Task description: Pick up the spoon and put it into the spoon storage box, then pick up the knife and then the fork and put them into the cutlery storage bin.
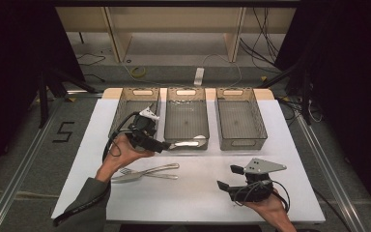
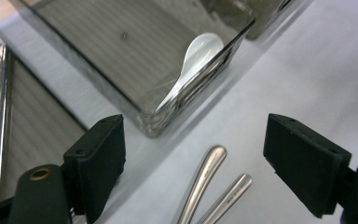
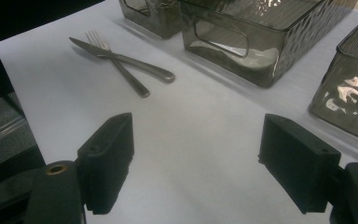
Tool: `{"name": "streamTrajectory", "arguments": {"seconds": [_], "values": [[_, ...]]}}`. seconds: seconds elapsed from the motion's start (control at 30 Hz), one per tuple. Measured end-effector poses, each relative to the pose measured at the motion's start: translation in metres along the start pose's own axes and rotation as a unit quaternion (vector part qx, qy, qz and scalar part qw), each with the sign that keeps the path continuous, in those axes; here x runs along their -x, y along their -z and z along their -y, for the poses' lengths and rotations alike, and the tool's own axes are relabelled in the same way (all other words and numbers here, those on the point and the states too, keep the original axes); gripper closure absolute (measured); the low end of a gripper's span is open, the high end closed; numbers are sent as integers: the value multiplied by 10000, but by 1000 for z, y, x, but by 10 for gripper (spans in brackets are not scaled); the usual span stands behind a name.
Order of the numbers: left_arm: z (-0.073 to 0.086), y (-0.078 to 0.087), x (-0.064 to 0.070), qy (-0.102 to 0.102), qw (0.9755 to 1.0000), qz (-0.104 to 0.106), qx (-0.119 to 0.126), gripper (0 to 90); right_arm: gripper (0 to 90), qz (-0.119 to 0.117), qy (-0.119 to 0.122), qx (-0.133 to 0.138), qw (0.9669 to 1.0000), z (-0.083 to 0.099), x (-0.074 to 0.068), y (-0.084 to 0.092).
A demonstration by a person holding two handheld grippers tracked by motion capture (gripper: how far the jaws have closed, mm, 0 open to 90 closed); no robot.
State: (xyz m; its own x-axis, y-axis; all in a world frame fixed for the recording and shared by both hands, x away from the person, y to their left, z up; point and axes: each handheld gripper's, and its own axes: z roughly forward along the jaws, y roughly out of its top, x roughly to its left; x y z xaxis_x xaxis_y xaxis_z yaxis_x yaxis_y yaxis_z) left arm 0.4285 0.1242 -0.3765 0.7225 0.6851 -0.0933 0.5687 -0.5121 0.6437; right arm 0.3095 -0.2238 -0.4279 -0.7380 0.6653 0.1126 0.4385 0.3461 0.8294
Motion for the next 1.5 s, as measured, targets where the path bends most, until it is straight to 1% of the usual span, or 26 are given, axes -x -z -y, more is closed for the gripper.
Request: {"name": "streamTrajectory", "arguments": {"seconds": [0.17,0.43,0.5,0.6,0.73,0.8,0.87,1.03,1.17,1.27,1.3,1.4,1.5], "values": [[12,-1,-1,-38,9999,8,-105,197,267,-8,-3,23,10000,0,0,1],[21,-4,-1,-47,9995,-65,-298,199,267,-15,-14,45,10000,0,1,1],[23,-5,-1,-99,9990,-95,-426,200,267,-22,-9,47,10000,0,1,1],[26,-7,0,-122,9982,-119,-577,201,267,-19,-5,42,10000,0,0,1],[31,-9,-1,-73,9975,-178,-684,201,267,2,0,52,10000,0,1,2],[34,-10,-3,-101,9968,-232,-758,201,267,8,-15,66,10000,0,1,2],[37,-10,-4,-76,9964,-268,-806,201,267,1,1,64,10000,0,1,1],[42,-9,-7,-31,9960,-303,-841,201,267,-5,27,28,10000,0,0,0],[44,-12,-9,-58,9943,-389,-994,202,267,2,-3,34,10000,0,1,2],[47,-16,-9,-55,9918,-598,-1131,205,267,4,-3,36,10000,0,0,2],[48,-18,-9,-63,9910,-635,-1178,206,267,4,9,29,10000,0,0,2],[50,-20,-11,-31,9905,-605,-1234,207,267,3,28,29,10000,0,-1,1],[51,-22,-13,-13,9908,-565,-1230,214,267,-2,37,32,10000,0,-1,1]]}}
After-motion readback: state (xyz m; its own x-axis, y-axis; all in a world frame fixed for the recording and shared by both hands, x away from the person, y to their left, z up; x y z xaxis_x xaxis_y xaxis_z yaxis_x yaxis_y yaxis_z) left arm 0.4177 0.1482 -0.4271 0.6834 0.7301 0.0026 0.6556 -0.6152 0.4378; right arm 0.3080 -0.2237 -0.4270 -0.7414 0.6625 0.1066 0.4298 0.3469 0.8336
